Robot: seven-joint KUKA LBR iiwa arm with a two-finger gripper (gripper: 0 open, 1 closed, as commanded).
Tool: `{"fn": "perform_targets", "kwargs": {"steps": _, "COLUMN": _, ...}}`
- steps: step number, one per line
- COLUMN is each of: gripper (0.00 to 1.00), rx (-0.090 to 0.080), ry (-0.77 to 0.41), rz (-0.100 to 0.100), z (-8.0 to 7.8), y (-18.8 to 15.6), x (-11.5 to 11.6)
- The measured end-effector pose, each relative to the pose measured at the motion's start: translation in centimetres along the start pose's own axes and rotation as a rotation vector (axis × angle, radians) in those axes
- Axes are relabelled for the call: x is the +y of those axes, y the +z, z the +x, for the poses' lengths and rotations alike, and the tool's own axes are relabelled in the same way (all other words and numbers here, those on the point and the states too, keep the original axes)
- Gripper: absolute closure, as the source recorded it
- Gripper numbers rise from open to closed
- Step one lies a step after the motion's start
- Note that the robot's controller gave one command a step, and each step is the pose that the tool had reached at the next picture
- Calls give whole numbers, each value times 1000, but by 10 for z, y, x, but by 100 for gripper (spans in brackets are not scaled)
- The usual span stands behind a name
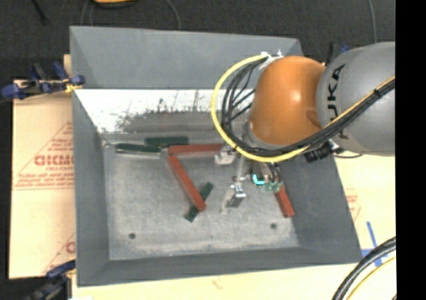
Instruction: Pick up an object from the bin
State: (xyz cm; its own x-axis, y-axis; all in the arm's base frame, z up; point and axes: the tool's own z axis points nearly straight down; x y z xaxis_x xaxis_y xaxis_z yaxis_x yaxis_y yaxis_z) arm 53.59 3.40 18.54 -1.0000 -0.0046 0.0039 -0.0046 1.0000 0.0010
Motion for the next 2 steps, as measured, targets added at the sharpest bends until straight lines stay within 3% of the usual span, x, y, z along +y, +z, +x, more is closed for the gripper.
{"fn": "perform_targets", "kwargs": {"steps": 1, "gripper": 0, "rx": -5, "ry": 1, "rz": 0, "z": -1, "y": -3, "x": 0}}
{"fn": "perform_targets", "kwargs": {"steps": 2, "gripper": 0, "rx": -13, "ry": -72, "rz": 2, "z": -25, "y": 34, "x": 3}}
